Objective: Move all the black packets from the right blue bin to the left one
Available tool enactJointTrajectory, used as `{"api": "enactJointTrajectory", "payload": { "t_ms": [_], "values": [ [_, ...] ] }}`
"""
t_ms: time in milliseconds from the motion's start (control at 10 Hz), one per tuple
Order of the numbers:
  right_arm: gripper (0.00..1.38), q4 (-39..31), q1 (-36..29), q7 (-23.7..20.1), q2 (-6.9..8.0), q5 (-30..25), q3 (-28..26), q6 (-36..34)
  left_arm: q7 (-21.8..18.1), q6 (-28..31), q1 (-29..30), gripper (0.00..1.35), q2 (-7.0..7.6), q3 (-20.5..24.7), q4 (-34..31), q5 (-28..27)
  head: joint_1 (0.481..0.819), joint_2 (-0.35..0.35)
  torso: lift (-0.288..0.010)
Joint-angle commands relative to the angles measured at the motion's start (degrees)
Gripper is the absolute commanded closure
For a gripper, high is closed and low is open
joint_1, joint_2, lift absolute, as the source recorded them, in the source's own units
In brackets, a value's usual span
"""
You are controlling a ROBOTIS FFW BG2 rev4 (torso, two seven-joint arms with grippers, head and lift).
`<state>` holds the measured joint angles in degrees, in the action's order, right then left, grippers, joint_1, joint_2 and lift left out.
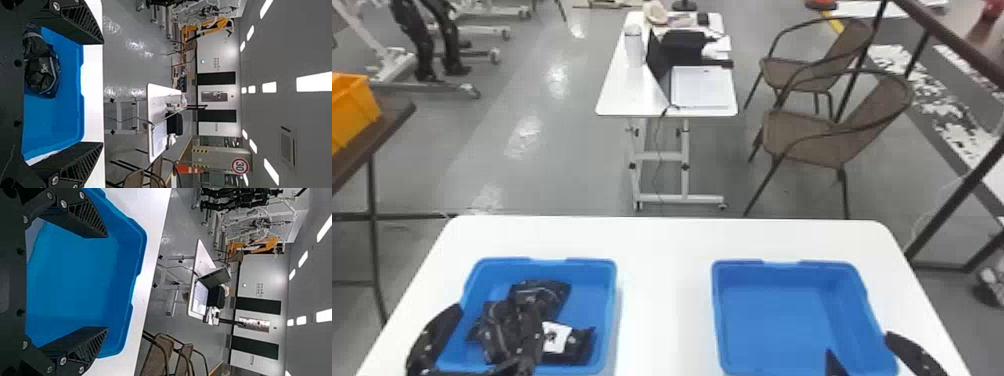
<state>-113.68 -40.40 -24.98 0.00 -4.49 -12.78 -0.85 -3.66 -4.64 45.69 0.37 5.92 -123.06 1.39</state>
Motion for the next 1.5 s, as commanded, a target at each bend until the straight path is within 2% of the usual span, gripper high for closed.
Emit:
{"api": "enactJointTrajectory", "payload": {
  "t_ms": [0, 200, 1400],
  "values": [
    [0.20, 0.1, 0.1, 0.1, 0.05, -0.1, 0.0, 0.8, 2.2, -0.7, -0.2, 0.11, 1.83, -1.4, 0.2, -0.2, 0.695, 0.011, 0.000],
    [0.20, 0.1, 0.1, 0.1, 0.05, -0.3, 0.1, 1.0, 3.3, -1.1, -0.2, 0.11, 3.06, -2.0, 0.4, 0.3, 0.695, 0.007, 0.000],
    [0.20, 0.4, 0.4, 0.1, 0.05, -0.3, 0.1, 1.5, 3.3, -1.7, -1.0, 0.11, 3.24, -2.0, 1.3, 1.2, 0.695, 0.007, 0.000]
  ]
}}
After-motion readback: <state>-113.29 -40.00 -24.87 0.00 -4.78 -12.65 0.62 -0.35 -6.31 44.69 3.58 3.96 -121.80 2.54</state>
